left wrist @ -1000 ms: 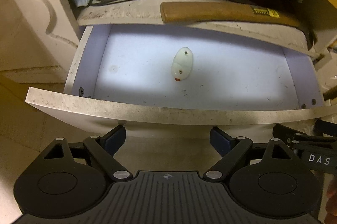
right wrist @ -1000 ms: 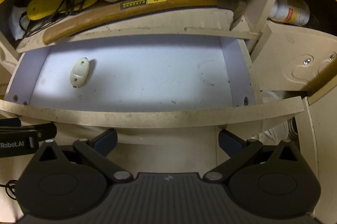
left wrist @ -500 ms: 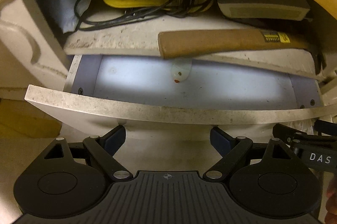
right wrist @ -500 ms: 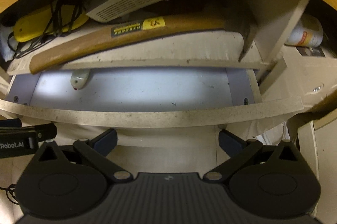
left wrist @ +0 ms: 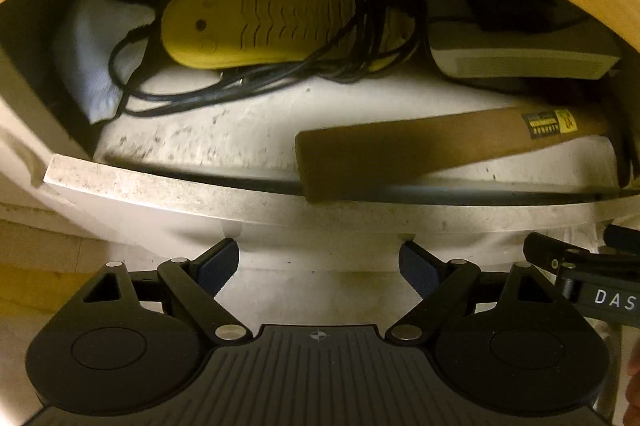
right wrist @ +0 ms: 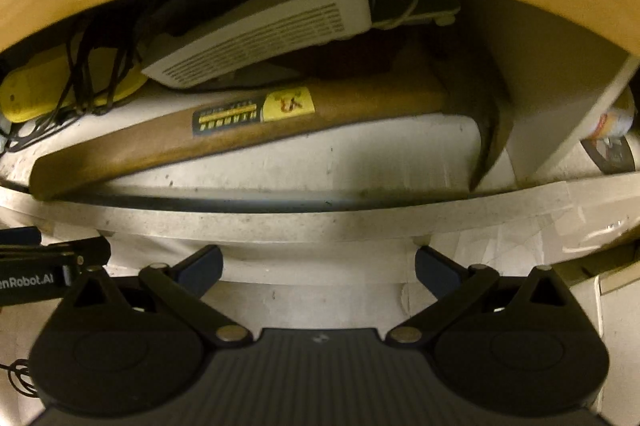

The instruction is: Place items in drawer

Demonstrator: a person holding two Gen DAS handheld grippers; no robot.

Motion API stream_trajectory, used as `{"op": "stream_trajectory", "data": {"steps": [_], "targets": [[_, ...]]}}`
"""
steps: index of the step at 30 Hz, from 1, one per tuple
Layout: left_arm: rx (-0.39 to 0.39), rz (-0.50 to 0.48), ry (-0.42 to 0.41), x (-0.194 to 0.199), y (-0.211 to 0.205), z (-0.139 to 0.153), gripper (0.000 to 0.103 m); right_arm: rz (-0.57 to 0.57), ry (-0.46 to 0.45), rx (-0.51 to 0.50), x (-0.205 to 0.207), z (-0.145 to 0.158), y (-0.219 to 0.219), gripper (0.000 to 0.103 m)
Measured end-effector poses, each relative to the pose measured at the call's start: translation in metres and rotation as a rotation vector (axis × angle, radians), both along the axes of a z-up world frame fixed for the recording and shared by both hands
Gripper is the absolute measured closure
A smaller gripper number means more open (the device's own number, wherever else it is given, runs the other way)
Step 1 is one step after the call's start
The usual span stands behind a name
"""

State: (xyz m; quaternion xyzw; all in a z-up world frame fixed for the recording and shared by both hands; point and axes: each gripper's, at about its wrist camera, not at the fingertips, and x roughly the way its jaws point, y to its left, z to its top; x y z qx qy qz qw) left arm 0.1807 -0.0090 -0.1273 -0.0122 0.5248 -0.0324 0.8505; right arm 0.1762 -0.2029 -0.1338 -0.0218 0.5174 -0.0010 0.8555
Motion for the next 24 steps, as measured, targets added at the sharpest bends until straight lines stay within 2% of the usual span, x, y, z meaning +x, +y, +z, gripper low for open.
{"op": "stream_trajectory", "data": {"steps": [11, 24], "targets": [[0.006, -0.003, 0.018, 0.012, 0.001, 0.0, 0.012, -0.007, -0.012, -0.003, 0.009, -0.003, 0.001, 0.0], [0.002, -0.004, 0.005, 0.0, 0.005, 0.005, 0.012, -0.013, -0.027, 0.006, -0.005, 0.0, 0.003, 0.0]]}}
